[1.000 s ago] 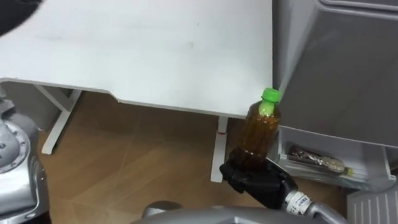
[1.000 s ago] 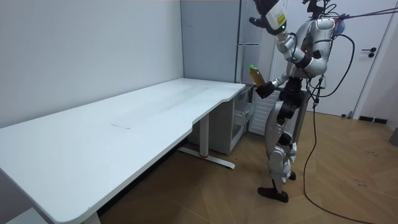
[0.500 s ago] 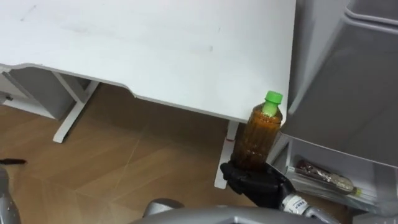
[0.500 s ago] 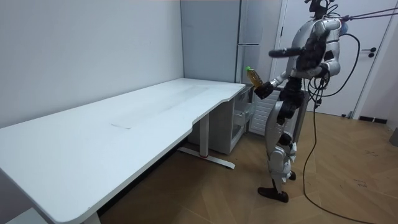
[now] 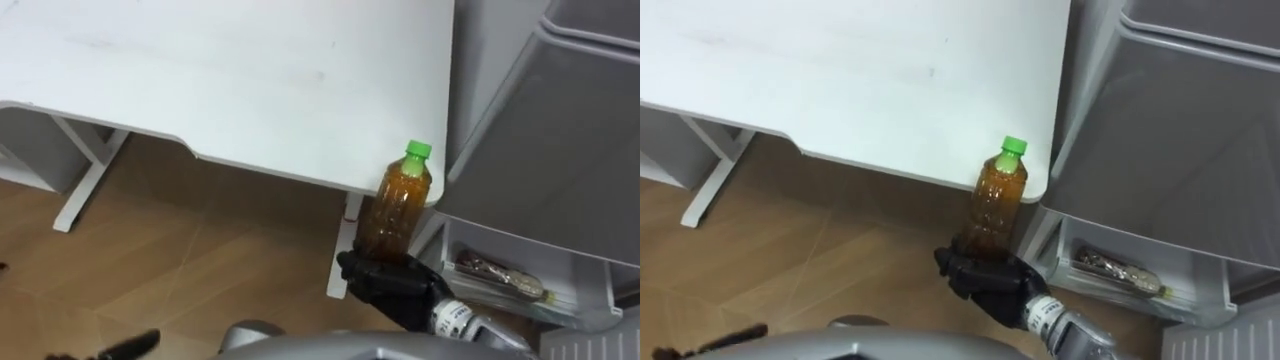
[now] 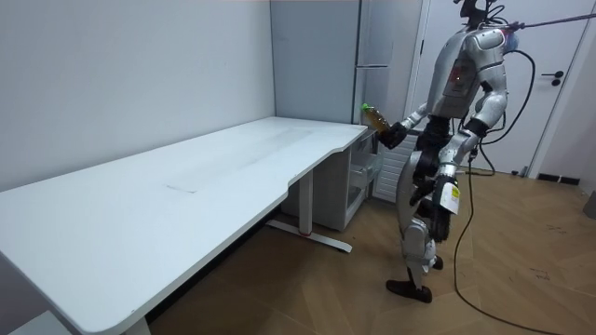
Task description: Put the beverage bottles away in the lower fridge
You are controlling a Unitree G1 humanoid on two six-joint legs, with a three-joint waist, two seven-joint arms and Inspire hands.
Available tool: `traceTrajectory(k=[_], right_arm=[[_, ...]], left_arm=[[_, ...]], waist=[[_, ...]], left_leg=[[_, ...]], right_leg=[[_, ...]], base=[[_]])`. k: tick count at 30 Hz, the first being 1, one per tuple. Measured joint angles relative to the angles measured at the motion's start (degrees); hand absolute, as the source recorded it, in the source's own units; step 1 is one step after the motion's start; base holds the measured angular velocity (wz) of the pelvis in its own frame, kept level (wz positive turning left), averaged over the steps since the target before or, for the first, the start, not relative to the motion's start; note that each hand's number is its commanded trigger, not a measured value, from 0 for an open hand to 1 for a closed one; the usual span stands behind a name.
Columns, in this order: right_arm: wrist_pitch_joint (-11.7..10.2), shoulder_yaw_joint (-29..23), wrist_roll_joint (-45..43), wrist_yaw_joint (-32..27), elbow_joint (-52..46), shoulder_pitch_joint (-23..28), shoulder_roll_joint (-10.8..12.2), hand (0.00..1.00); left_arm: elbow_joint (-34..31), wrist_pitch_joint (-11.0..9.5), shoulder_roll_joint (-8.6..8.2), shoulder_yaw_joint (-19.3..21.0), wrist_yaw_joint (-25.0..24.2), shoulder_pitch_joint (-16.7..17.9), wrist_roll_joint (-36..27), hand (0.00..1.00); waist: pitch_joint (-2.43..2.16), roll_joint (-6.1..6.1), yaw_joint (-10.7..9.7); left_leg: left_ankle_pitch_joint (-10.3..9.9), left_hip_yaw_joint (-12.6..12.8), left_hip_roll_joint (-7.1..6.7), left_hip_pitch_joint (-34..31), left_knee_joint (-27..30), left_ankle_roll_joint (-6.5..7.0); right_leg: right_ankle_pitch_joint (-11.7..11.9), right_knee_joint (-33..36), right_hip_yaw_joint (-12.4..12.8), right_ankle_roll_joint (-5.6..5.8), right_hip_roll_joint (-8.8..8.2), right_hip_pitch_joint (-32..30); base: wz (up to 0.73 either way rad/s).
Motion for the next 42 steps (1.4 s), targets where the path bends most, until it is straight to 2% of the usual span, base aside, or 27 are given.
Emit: traceTrajectory(k=[2,4,5,7,8,12,15,18,20,23,30,36,38,42], right_arm=[[0.32,-0.56,-0.83,-0.29,1.36,-0.99,-0.12,1.0],[0.4,-1.26,-3.53,-0.3,2.06,-1.06,-0.41,1.0],[0.75,-1.77,-5.5,-0.41,2.68,-1.1,-0.4,1.0],[1.81,-2.15,-8.57,-0.64,3.44,-1.1,-0.62,1.0],[2.27,-2.36,-10.12,-0.73,3.78,-1.12,-0.99,1.0],[2.81,-2.91,-14.99,-1.44,4.05,-1.13,-1.63,1.0],[2.86,-2.91,-16.04,-3.65,4.36,-1.21,-1.45,1.0],[2.87,-3.55,-17.32,-5.34,4.32,-1.28,-1.16,1.0],[2.81,-5.74,-20.31,-7.8,3.8,-1.39,-0.16,1.0],[2.8,-8.89,-25.73,-12.48,2.38,-1.46,0.71,1.0],[1.72,-11.17,-38.29,-20.02,-0.88,-1.6,1.05,1.0],[1.63,-12.09,-37.64,-26.2,0.78,-1.13,2.01,1.0],[1.39,-12.13,-35.77,-28.32,2.66,-0.85,2.59,1.0],[0.97,-12.44,-31.42,-32.11,6.83,-0.66,3.09,1.0]], left_arm=[[5.67,2.43,-0.02,-0.01,-5.09,0.21,-0.03,0.0],[8.37,4.13,-0.34,0.0,-8.73,0.17,0.06,0.0],[9.16,5.65,-0.46,-0.08,-11.15,0.16,0.08,0.0],[10.59,7.42,-0.49,-0.14,-14.53,-0.29,0.15,0.0],[11.04,8.27,-0.64,-0.48,-16.25,-0.65,0.17,0.0],[12.06,9.55,-1.12,-1.59,-20.01,-2.28,1.29,0.0],[13.59,10.52,-1.25,-4.37,-21.44,-4.52,3.31,0.0],[13.99,10.84,-1.77,-5.57,-22.97,-5.17,5.58,0.0],[13.79,11.19,-1.98,-5.81,-23.34,-5.32,8.21,0.0],[13.83,11.4,-1.99,-5.73,-23.68,-6.1,11.83,0.0],[13.6,11.1,-2.17,-6.78,-23.36,-7.61,13.0,0.0],[12.93,10.74,-2.14,-6.59,-22.93,-8.03,15.35,0.0],[12.93,10.51,-2.15,-6.6,-22.74,-7.77,15.42,0.0],[12.91,10.08,-2.34,-6.15,-22.36,-7.56,16.49,0.0]], waist=[[0.04,0.19,-0.82],[0.04,0.59,-1.38],[0.13,0.79,-2.4],[0.1,0.91,-3.27],[0.32,1.15,-4.0],[0.31,1.23,-5.51],[0.3,1.06,-6.84],[0.27,1.02,-8.46],[0.26,1.01,-10.36],[0.25,1.11,-12.0],[0.09,1.17,-13.6],[0.2,1.2,-14.23],[0.24,1.24,-14.91],[0.11,1.26,-14.82]], left_leg=[[-0.02,-0.04,0.02,-0.76,-0.03,0.02],[-0.09,0.09,0.07,-1.35,-0.06,0.07],[-0.12,-0.13,0.07,-1.86,0.24,0.13],[-0.14,-0.22,0.16,-2.56,0.65,0.1],[-0.21,-0.23,0.25,-3.08,1.19,0.09],[-0.21,0.23,0.25,-3.5,1.36,0.12],[-0.21,0.64,0.25,-3.36,1.34,0.13],[-0.22,1.09,0.25,-2.83,1.28,0.16],[-0.22,1.09,0.24,-2.99,1.38,0.16],[-0.22,1.15,0.23,-2.78,1.27,0.16],[-0.25,2.35,0.4,-2.64,0.99,0.2],[-0.26,3.19,0.43,-1.89,0.03,0.22],[-0.26,3.2,0.42,-1.86,0.04,0.22],[-0.26,3.31,0.43,-1.65,-0.06,0.21]], right_leg=[[0.0,0.07,-0.05,0.0,0.01,-0.46],[0.0,0.28,0.14,0.0,0.02,-1.01],[0.01,0.28,-0.23,0.01,0.01,-1.14],[0.01,0.55,-0.3,0.01,0.06,-1.73],[0.01,0.95,-0.33,0.01,0.08,-2.18],[0.0,1.15,0.44,0.0,0.03,-2.98],[0.0,1.09,0.87,0.01,0.02,-2.97],[0.0,1.09,1.47,0.02,0.02,-2.84],[-0.01,1.0,1.39,0.03,0.02,-2.9],[-0.02,1.09,1.49,0.05,0.0,-2.92],[-0.02,1.54,2.95,0.05,0.03,-3.89],[-0.09,1.69,3.75,0.17,0.0,-3.72],[-0.06,1.19,3.81,0.21,0.04,-3.41],[-0.05,1.23,3.9,0.21,0.06,-3.55]], base=[[0.02],[0.02],[0.08],[0.06],[0.0],[-0.08],[-0.07],[-0.08],[0.0],[0.0],[-0.09],[-0.07],[0.0],[0.0]])
